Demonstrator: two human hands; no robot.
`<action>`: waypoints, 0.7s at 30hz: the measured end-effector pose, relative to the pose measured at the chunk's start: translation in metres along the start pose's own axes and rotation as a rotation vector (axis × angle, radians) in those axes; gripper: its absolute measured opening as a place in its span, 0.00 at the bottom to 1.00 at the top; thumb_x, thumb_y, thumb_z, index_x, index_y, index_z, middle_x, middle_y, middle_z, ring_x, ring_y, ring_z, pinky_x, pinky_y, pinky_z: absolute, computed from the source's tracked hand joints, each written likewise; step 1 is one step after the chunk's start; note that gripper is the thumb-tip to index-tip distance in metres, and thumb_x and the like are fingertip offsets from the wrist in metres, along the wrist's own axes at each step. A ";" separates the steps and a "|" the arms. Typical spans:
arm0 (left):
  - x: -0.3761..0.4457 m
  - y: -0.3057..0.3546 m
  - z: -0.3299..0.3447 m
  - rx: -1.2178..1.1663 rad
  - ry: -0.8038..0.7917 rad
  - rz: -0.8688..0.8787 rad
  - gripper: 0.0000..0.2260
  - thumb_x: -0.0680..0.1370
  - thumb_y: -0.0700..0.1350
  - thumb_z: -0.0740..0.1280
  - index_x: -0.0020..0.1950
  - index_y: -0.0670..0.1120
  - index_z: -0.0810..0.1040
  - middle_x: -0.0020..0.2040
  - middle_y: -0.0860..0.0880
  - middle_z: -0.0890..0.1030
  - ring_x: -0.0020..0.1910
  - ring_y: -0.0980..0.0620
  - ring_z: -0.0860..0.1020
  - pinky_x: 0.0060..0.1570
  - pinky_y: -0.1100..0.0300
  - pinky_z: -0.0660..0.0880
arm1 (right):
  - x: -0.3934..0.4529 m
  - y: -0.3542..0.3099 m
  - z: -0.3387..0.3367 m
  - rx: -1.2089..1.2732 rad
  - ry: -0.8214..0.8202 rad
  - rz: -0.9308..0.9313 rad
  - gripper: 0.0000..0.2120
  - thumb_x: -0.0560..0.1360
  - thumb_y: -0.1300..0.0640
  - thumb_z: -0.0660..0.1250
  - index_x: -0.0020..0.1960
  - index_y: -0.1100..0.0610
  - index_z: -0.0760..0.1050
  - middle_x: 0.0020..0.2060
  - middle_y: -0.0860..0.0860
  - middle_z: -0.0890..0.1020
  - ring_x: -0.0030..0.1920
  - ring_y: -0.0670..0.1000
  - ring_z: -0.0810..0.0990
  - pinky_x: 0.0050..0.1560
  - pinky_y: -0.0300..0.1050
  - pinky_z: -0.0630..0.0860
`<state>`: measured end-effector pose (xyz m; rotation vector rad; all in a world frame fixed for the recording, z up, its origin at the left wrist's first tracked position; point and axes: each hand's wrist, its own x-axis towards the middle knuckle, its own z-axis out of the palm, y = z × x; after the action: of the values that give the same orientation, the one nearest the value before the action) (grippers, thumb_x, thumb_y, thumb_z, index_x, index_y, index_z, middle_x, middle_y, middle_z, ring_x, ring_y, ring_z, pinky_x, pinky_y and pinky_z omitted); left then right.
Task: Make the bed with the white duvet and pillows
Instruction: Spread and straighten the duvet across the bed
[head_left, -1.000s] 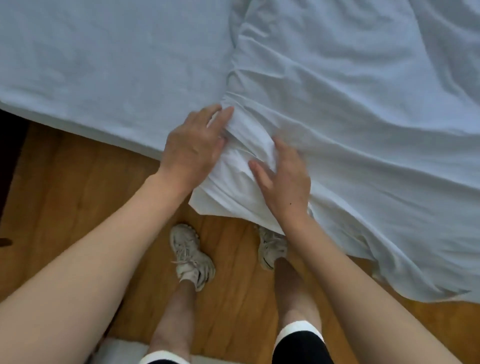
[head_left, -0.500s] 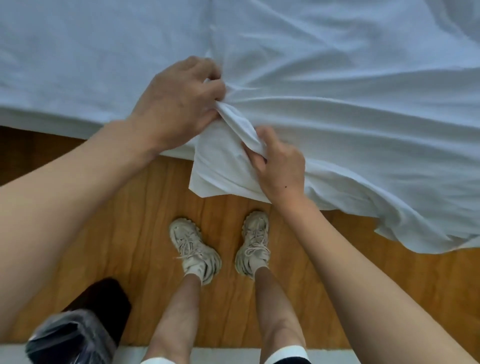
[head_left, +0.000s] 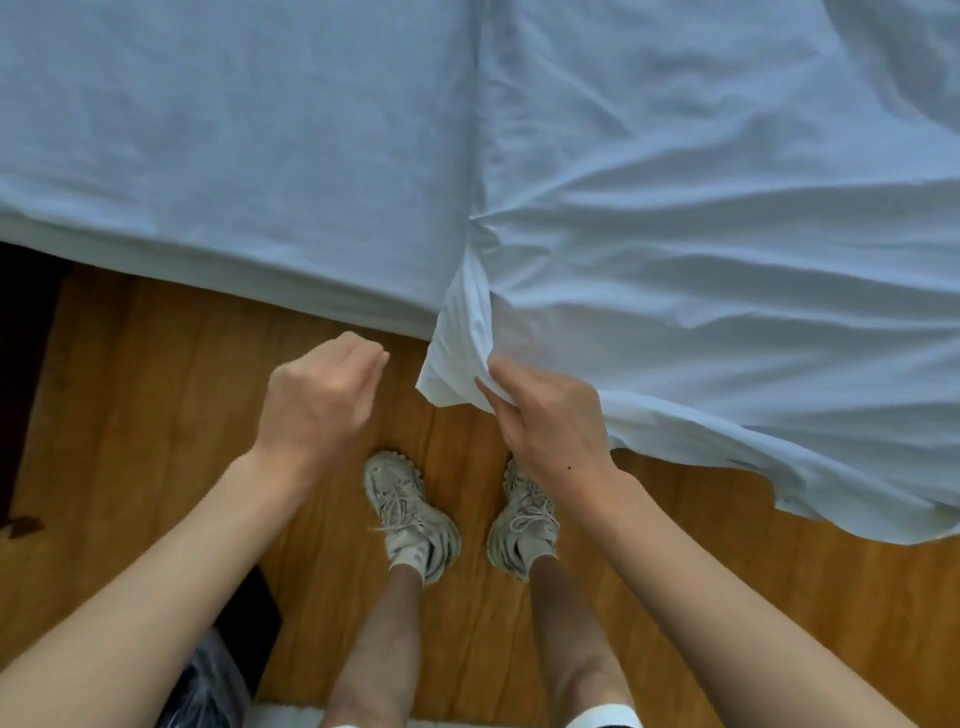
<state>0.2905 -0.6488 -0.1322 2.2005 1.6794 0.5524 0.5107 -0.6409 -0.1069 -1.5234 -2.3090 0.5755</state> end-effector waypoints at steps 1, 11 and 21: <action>-0.005 0.002 -0.001 -0.037 0.014 -0.061 0.08 0.80 0.40 0.63 0.46 0.39 0.80 0.39 0.45 0.81 0.34 0.47 0.79 0.28 0.55 0.77 | 0.002 0.000 -0.001 -0.017 -0.028 -0.023 0.03 0.77 0.61 0.66 0.45 0.59 0.77 0.26 0.48 0.73 0.23 0.49 0.67 0.22 0.40 0.63; 0.087 0.019 0.013 -0.023 0.058 0.079 0.16 0.76 0.43 0.67 0.64 0.45 0.75 0.59 0.46 0.79 0.52 0.43 0.79 0.35 0.51 0.78 | 0.037 0.025 -0.018 -0.100 -0.097 -0.234 0.17 0.78 0.49 0.62 0.35 0.58 0.76 0.34 0.51 0.78 0.32 0.52 0.74 0.26 0.42 0.65; 0.092 0.015 0.026 0.064 0.276 0.281 0.06 0.76 0.36 0.71 0.52 0.39 0.83 0.48 0.42 0.84 0.47 0.44 0.83 0.38 0.55 0.80 | 0.183 0.041 -0.024 -0.228 -0.073 -0.322 0.16 0.79 0.52 0.56 0.49 0.59 0.79 0.46 0.53 0.83 0.57 0.56 0.78 0.59 0.48 0.69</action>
<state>0.3378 -0.5643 -0.1374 2.5227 1.5362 0.9238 0.4840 -0.4535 -0.0990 -1.1945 -2.6788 0.2953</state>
